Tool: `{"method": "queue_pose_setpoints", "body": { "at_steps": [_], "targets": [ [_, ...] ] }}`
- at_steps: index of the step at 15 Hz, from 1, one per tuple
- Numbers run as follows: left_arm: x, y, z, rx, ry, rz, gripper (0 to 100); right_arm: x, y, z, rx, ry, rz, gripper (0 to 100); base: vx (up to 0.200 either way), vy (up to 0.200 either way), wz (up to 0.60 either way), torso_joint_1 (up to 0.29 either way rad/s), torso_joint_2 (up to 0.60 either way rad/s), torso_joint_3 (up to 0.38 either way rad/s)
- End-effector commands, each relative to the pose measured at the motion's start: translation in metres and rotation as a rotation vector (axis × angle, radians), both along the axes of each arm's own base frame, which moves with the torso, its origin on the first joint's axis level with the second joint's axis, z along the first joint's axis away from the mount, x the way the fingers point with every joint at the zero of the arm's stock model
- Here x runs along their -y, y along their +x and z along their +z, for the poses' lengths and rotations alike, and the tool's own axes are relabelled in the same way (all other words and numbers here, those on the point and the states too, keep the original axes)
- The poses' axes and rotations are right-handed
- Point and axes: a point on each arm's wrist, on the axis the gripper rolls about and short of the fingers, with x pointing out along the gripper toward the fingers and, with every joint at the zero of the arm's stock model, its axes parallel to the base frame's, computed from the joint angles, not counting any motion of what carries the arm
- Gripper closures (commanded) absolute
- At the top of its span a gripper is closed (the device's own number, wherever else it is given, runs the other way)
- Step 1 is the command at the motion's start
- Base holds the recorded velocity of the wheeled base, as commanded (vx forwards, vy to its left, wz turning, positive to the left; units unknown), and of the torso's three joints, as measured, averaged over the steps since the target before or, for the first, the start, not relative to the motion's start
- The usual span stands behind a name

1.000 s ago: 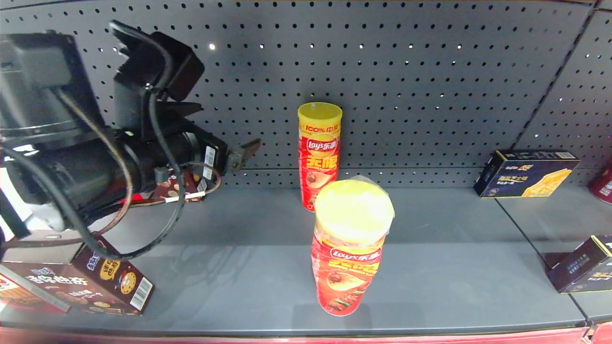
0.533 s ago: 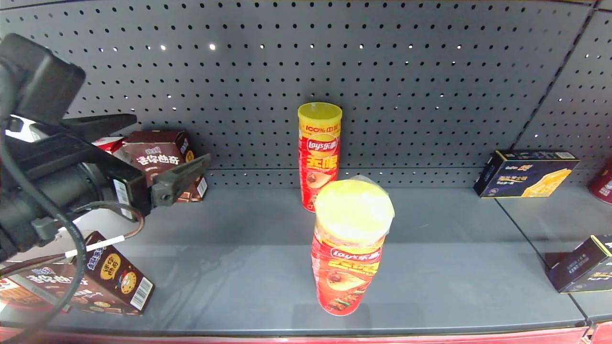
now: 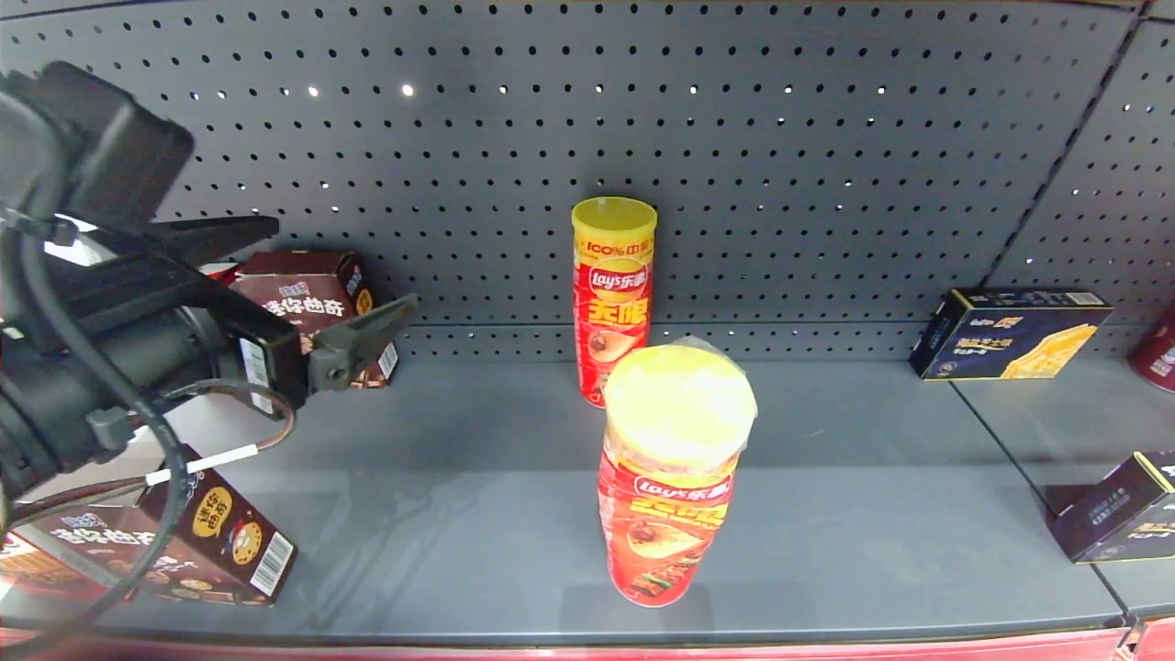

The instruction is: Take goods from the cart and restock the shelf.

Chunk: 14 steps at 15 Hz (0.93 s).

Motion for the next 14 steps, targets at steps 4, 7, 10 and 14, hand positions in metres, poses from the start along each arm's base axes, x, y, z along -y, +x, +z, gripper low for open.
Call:
{"method": "queue_pose_setpoints", "body": {
  "at_steps": [4, 7, 10, 14],
  "targets": [
    [0.037, 0.063, -0.037, -0.164, 0.070, -0.060, 0, 0.000, 0.000, 0.000, -0.001, -0.001, 0.000, 0, 0.000, 0.000, 0.00, 0.000, 0.00, 0.000],
    [0.044, 0.083, -0.054, -0.216, 0.087, -0.104, 0, 0.000, 0.000, 0.000, -0.001, -0.001, 0.000, 0, 0.000, 0.000, 0.00, 0.000, 0.00, 0.000],
    [0.056, 0.111, -0.061, -0.220, 0.063, -0.089, 0, 0.000, 0.000, 0.000, -0.001, -0.001, 0.000, 0, 0.000, 0.000, 0.00, 0.000, 0.00, 0.000],
    [0.069, 0.138, -0.064, -0.212, 0.042, -0.062, 0, 0.000, 0.000, 0.000, 0.000, 0.000, 0.000, 0, 0.000, 0.000, 0.00, 0.000, 0.00, 0.000]
  ]
}}
